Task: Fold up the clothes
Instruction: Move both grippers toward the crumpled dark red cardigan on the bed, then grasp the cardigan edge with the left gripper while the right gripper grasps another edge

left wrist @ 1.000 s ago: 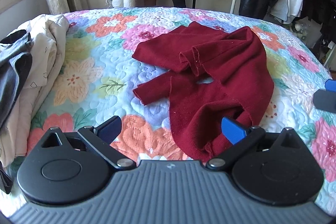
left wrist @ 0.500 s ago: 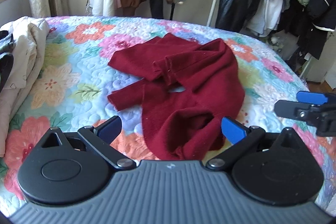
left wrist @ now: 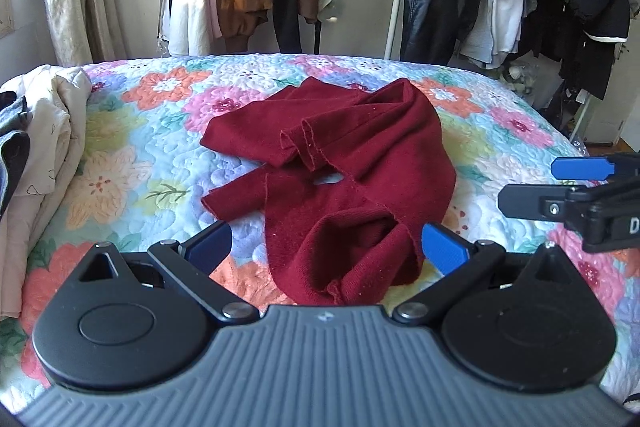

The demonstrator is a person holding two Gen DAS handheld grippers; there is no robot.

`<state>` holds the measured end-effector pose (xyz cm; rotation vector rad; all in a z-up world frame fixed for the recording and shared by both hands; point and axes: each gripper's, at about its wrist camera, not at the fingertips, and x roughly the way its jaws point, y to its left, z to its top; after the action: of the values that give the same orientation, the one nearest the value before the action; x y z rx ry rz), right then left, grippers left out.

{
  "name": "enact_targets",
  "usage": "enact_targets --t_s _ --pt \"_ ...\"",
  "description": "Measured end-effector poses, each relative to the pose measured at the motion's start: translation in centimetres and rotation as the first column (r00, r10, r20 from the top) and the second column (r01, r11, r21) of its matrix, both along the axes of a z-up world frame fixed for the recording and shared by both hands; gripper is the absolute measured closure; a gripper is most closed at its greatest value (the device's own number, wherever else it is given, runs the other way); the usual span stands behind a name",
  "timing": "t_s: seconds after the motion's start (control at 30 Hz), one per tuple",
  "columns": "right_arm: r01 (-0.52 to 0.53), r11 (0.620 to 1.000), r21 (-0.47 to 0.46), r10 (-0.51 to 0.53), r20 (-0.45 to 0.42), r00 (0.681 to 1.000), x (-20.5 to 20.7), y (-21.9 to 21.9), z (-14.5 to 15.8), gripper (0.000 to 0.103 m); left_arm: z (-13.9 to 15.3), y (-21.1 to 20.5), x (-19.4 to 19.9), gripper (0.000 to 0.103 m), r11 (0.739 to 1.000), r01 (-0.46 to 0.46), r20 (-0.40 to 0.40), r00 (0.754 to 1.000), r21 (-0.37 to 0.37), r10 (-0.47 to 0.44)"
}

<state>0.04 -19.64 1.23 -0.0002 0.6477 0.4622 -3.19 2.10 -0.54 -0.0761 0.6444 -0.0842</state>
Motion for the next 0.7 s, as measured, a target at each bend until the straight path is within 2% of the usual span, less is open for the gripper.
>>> enact_targets --t_s 0.37,0.57,0.7 --pt "0.028 0.996 0.082 -0.022 -0.072 0.997 2.0 -0.8 -0.9 0.0 -2.0 2.6 1.8 0.0 0.996 -0.041 -0.055 0.998 -0.075 0.037" --pt "0.033 0.999 0.035 -0.029 -0.107 0.994 3.8 0.4 -3.1 0.0 -3.1 3.0 3.3 0.0 0.997 -0.043 -0.074 0.996 -0.067 0.038" --pt "-0.023 0.999 -0.029 0.02 -0.112 0.993 4.3 1.4 -3.2 0.0 -3.1 3.4 5.2 0.0 0.997 -0.029 -0.089 0.996 -0.068 0.023"
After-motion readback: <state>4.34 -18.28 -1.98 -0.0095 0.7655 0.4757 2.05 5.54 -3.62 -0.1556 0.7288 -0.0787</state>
